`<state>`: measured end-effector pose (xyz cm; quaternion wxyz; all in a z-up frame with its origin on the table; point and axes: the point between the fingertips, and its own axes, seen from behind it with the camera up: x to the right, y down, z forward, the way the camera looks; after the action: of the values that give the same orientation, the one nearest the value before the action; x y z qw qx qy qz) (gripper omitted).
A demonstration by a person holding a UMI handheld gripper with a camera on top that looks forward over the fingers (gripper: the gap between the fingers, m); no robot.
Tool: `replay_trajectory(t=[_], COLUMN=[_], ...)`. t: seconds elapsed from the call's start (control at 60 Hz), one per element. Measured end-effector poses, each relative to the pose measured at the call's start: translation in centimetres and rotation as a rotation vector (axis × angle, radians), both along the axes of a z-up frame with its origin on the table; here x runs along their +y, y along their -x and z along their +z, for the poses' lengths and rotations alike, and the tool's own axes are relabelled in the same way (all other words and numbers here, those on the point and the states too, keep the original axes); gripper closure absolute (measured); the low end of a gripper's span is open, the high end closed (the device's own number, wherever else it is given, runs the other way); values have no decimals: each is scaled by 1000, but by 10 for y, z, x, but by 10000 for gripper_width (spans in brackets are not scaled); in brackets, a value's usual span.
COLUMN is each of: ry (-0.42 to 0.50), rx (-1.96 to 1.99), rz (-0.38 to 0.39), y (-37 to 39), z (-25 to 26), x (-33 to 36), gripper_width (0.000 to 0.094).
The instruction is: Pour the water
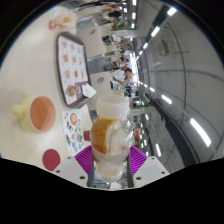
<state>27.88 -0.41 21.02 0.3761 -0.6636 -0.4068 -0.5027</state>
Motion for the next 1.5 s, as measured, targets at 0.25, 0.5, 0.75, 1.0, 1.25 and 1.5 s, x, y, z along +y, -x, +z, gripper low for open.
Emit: replay_trajectory(t=[0.25, 0.5, 0.75, 1.0, 1.25, 1.5], ry=[-119, -106, -161, -93, -12, 32], rx=[856, 1224, 1369, 1354, 1303, 1296], rz=[-110, -224, -274, -329, -446, -465], y=[-12, -39, -50, -54, -47, -20], z=[-9, -101, -150, -152, -103, -49], x=[-7, -7, -12, -22, -114, -200], gripper_width=[492, 493, 490, 112, 92, 89])
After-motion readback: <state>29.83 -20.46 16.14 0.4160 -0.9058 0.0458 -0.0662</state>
